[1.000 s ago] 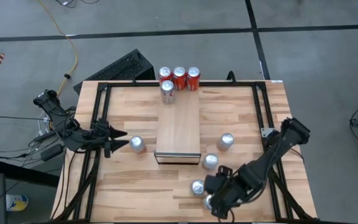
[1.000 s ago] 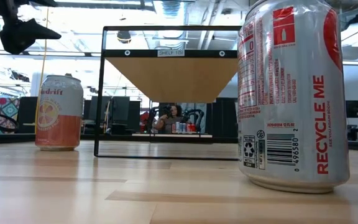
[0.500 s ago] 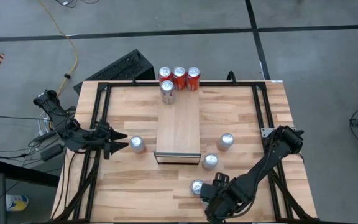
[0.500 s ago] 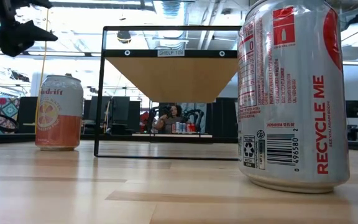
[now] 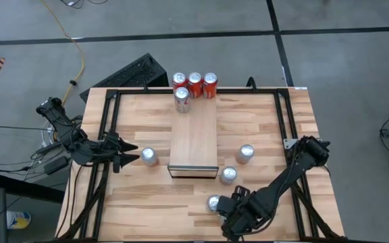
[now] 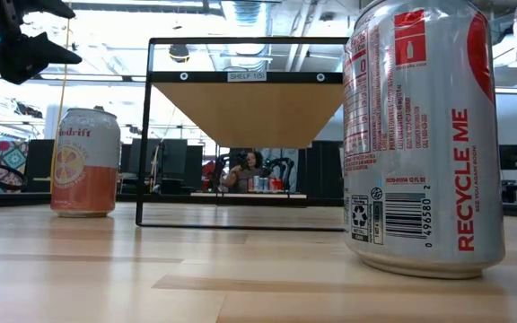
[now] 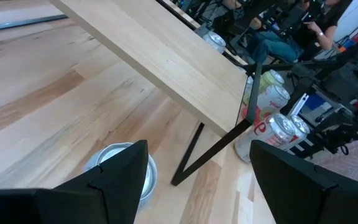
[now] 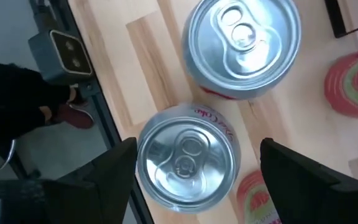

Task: Place canned beverage on shelf
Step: Put the bottom red-silver soda can on the shelf aligned with the other red-silver soda can

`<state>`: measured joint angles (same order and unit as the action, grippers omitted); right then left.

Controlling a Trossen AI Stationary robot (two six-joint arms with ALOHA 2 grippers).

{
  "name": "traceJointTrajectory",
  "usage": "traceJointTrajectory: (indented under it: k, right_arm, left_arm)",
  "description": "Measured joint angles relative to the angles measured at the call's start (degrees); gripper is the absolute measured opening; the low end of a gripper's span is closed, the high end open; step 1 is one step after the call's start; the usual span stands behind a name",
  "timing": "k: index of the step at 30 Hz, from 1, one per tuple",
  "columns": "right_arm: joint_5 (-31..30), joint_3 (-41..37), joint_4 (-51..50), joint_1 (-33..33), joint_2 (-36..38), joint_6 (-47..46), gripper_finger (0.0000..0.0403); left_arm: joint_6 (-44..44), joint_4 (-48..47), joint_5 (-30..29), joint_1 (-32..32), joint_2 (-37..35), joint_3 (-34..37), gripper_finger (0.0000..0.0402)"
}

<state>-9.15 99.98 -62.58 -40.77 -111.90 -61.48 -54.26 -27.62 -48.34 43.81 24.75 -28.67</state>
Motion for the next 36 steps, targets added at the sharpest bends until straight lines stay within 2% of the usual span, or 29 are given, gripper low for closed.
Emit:
traceJointTrajectory:
  k: [15, 26, 36]
  right_arm:
    - [0.0, -1.1, 1.4, -0.9, 0.0, -1.4, 0.0317]
    - [1.8, -1.1, 1.5, -1.2, -2.9, -0.6, 0.0316]
    - [2.8, -1.0, 1.9, -0.9, -2.9, 2.5, 0.0255]
  left_arm:
    - [0.0, 0.0, 0.0, 0.0, 0.0, 0.0, 0.027]
    - [-0.9, 0.1, -0.2, 0.0, 0.0, 0.0, 0.027]
    - [-2.1, 0.1, -1.1, 0.0, 0.0, 0.0, 0.027]
